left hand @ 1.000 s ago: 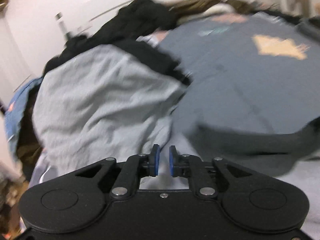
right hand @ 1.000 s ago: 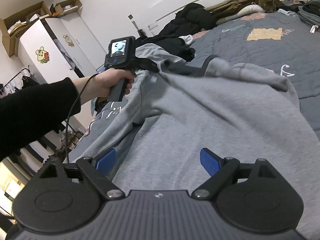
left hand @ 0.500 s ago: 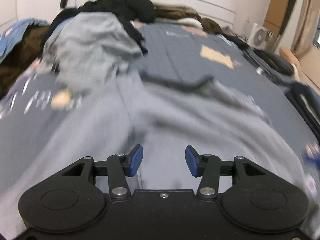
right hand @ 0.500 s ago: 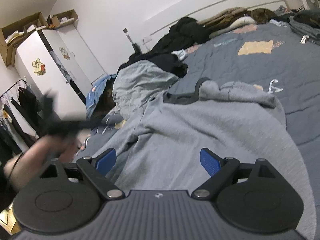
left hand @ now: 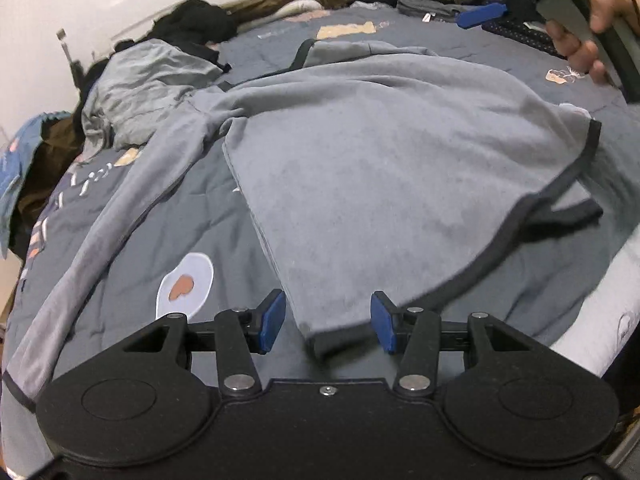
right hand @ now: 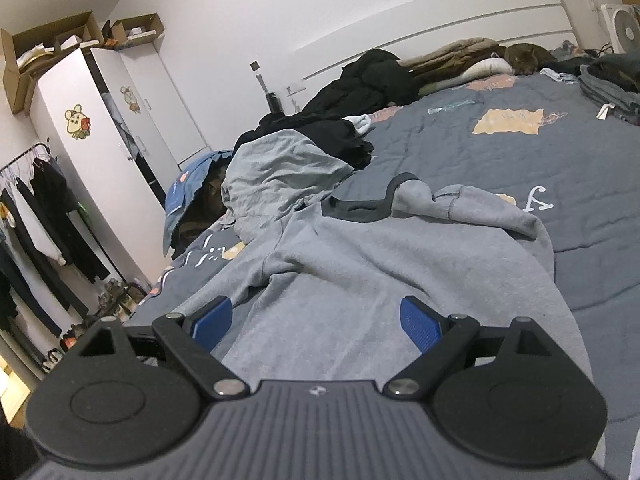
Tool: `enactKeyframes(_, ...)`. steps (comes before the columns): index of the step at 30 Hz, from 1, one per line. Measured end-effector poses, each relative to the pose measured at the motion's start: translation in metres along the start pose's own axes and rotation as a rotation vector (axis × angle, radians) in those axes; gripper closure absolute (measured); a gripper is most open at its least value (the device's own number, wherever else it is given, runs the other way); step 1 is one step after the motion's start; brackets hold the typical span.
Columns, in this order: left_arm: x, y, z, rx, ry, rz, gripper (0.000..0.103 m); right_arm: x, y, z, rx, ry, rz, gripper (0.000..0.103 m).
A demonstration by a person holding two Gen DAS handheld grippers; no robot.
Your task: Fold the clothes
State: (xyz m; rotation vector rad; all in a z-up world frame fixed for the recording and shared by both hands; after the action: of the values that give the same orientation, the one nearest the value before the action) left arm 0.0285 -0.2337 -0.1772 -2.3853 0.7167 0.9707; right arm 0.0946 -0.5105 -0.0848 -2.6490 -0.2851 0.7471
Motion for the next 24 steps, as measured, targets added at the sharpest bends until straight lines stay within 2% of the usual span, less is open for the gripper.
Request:
enactKeyframes(2, 0.000, 0.012, 0.008, 0.119, -0.006, -0.054, 0.056, -0.003, -0.001, 0.003, -0.012, 0.000, 0.013, 0.012)
enactKeyframes(4, 0.003, 0.017, 0.013, 0.181, -0.009, -0.074, 0.056, -0.007, -0.001, 0.007, -0.024, -0.001, 0.026, 0.012)
enactKeyframes(8, 0.009, 0.019, 0.017, 0.202, -0.014, -0.084, 0.056, -0.020, 0.002, 0.019, -0.034, -0.004, 0.076, 0.012)
enactKeyframes(9, 0.011, 0.019, 0.017, 0.206, -0.011, -0.088, 0.059, -0.025, 0.003, 0.022, -0.031, -0.001, 0.086, 0.012)
enactKeyframes(10, 0.012, 0.020, 0.018, 0.212, -0.011, -0.090, 0.067, -0.029, 0.004, 0.024, -0.030, 0.003, 0.096, 0.012)
enactKeyframes(11, 0.013, 0.022, 0.021, 0.219, -0.016, -0.085, 0.071, -0.033, 0.004, 0.026, -0.035, 0.011, 0.105, 0.012)
enactKeyframes(13, 0.012, 0.021, 0.020, 0.210, -0.007, -0.088, 0.089, -0.042, 0.006, 0.026, -0.045, 0.035, 0.120, 0.012)
enactKeyframes(14, 0.010, 0.019, 0.018, 0.198, 0.005, -0.092, 0.092, -0.047, 0.008, 0.027, -0.042, 0.050, 0.129, 0.012)
enactKeyframes(17, 0.004, 0.010, 0.009, 0.129, 0.049, -0.099, 0.093, -0.061, 0.019, 0.028, -0.006, 0.085, 0.156, 0.012)
enactKeyframes(19, 0.005, 0.007, 0.006, 0.109, 0.050, -0.109, 0.092, -0.068, 0.027, 0.032, 0.016, 0.093, 0.186, 0.012)
enactKeyframes(21, 0.011, 0.011, 0.007, 0.141, 0.029, -0.129, 0.091, -0.074, 0.035, 0.035, 0.036, 0.101, 0.213, 0.012)
enactKeyframes(24, 0.020, 0.018, 0.010, 0.189, 0.001, -0.145, 0.084, -0.082, 0.037, 0.038, 0.047, 0.115, 0.227, 0.012)
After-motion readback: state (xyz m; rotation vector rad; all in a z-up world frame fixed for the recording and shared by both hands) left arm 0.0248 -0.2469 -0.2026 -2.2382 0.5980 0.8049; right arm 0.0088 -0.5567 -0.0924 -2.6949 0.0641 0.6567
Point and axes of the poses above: each gripper's, at about its wrist camera, not at the fingertips, and x roughly the way its jaws point, y to its right, z to its underside, the point moved 7 cm from there along x, roughly the way its jaws point, and after that the axes turned 3 degrees about z, right-handed, at the moved point
